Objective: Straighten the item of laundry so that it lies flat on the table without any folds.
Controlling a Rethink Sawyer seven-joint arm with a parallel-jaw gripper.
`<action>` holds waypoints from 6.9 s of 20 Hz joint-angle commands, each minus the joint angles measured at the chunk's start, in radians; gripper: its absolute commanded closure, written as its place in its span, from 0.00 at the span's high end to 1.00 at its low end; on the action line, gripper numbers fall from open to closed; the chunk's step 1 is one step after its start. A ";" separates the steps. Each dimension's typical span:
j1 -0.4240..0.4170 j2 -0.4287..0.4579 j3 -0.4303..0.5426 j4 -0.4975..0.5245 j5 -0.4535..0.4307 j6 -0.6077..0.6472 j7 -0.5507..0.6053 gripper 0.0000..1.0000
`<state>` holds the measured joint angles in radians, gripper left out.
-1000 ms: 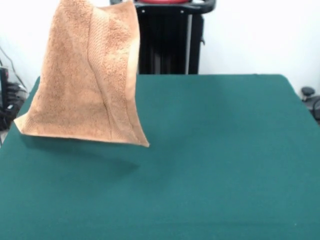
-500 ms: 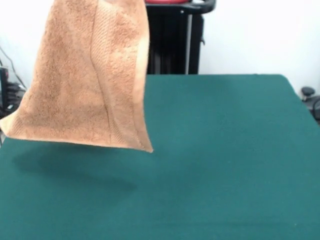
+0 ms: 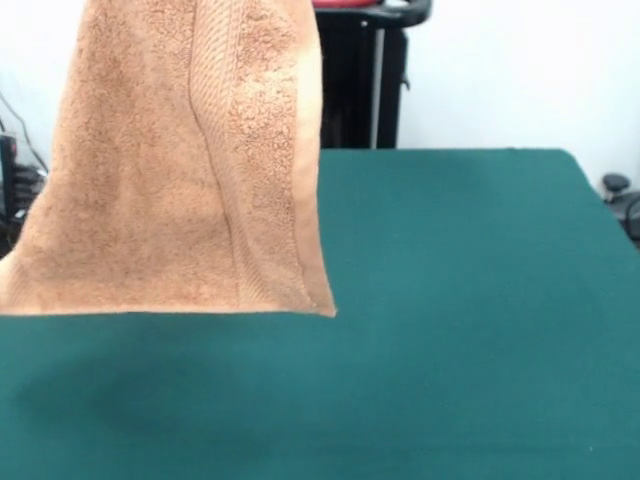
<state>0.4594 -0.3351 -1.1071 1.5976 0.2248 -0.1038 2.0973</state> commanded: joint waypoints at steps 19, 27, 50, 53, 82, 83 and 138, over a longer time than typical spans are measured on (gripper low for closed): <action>0.025 0.321 0.152 0.047 0.259 -0.096 0.306 1.00; 0.082 0.151 0.186 0.193 0.152 0.084 0.200 1.00; 0.020 -0.036 0.209 0.177 0.019 0.168 0.121 1.00; 0.008 -0.003 0.224 0.164 0.034 0.130 0.140 1.00; 0.142 0.262 0.110 0.034 0.293 0.363 0.285 1.00; 0.149 0.277 0.104 0.028 0.308 0.376 0.295 1.00; 0.101 -0.209 0.170 0.266 -0.194 0.109 0.194 1.00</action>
<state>0.5354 -0.6548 -1.1051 1.7574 -0.0068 -0.0013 2.0989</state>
